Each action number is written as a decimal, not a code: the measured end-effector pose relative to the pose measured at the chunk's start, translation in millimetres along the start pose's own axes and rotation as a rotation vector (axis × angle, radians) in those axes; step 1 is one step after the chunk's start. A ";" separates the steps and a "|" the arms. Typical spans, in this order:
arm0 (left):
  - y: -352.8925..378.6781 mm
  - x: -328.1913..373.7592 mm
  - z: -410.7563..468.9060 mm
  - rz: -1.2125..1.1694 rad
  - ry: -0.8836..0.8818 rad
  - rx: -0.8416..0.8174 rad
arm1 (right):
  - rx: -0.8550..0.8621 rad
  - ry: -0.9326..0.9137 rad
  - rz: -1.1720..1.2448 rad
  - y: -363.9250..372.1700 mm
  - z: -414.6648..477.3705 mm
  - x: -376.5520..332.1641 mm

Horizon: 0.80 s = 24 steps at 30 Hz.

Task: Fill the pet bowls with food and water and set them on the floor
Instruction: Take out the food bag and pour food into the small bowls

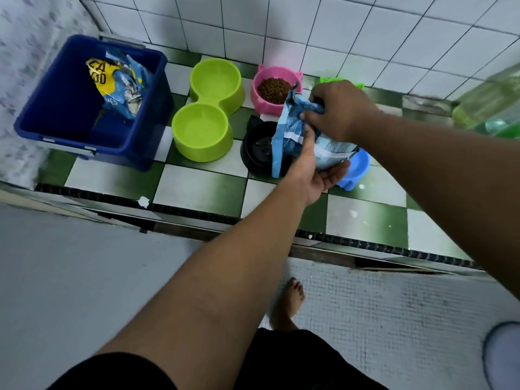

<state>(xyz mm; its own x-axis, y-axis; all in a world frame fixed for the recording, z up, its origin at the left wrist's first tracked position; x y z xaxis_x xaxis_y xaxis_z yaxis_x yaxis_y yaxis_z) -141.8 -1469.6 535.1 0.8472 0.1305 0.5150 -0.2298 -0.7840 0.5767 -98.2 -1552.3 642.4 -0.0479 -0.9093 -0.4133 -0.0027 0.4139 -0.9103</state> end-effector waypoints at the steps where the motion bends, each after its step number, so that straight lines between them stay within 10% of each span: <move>1: 0.1 0.1 0.7 -0.007 -0.003 -0.007 | -0.004 -0.006 -0.005 0.7 1.0 -0.1; 24: 3.2 -7.4 2.9 0.075 0.016 0.001 | 0.023 -0.017 -0.027 -0.6 -3.9 14.7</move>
<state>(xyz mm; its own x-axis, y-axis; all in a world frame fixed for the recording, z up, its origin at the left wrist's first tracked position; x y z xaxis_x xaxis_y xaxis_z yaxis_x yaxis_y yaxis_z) -147.3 -1474.8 531.2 0.8200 0.0809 0.5666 -0.2918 -0.7925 0.5354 -102.8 -1565.8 637.0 -0.0311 -0.9208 -0.3887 0.0194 0.3883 -0.9213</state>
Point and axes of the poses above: each hand's wrist, its own z-axis towards the middle knuckle, its own y-axis out of the palm, x = y × z, the point moved 2 cm from there along z, towards the middle knuckle, and after that the axes turned 11 degrees about z, right-handed, at the moved point
